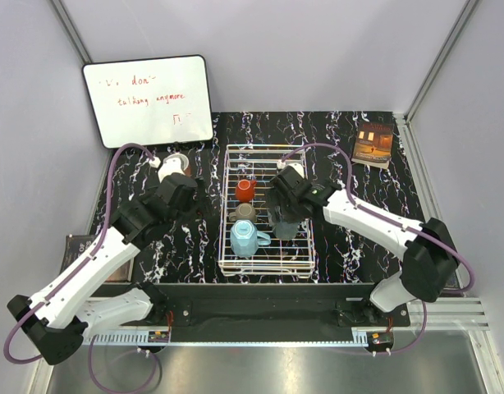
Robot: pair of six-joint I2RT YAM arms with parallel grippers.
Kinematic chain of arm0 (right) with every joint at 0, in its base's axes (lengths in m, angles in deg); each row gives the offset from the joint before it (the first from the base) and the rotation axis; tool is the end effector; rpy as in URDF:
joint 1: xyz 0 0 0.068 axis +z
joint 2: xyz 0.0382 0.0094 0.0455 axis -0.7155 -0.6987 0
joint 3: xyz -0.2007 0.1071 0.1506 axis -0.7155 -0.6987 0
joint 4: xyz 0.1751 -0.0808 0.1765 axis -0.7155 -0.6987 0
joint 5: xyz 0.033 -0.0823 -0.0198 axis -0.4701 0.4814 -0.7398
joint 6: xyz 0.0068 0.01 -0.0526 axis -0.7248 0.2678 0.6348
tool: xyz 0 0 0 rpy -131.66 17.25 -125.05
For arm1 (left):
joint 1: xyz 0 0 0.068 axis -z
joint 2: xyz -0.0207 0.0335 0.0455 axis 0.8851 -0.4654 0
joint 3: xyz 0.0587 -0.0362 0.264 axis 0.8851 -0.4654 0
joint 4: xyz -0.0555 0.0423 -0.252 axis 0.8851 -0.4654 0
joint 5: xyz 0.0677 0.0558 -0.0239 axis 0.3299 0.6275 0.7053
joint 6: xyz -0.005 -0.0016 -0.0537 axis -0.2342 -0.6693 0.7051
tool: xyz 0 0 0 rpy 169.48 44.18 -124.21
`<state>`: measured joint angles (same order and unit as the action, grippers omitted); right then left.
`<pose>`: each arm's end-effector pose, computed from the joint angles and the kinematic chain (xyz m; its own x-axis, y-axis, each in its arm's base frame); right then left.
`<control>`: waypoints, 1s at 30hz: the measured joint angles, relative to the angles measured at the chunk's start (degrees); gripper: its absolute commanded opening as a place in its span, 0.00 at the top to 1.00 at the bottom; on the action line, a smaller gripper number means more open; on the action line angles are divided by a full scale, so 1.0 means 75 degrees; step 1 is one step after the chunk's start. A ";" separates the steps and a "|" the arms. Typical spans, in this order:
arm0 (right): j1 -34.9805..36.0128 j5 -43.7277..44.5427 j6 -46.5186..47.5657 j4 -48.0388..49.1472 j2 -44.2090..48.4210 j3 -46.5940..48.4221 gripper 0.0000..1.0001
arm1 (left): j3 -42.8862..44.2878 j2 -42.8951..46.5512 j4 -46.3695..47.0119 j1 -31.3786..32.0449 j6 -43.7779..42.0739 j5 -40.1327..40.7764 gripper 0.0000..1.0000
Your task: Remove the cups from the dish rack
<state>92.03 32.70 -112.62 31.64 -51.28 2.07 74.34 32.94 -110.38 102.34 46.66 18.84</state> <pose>0.2182 0.2170 0.2618 -0.8219 -0.1909 -0.5367 -0.2650 0.9622 0.0634 0.1477 -0.1048 0.3391 -0.6721 -0.2281 -0.7044 -0.1067 0.9713 -0.2128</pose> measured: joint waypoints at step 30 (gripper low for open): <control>0.0003 -0.0015 0.0038 -0.0061 -0.0020 0.0020 0.00 | 0.0009 -0.0166 0.0041 0.0160 -0.0015 0.0009 0.01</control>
<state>92.05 32.59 -112.33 31.18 -51.43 2.22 74.40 31.70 -110.08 103.54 46.55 18.90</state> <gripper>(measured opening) 0.994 0.987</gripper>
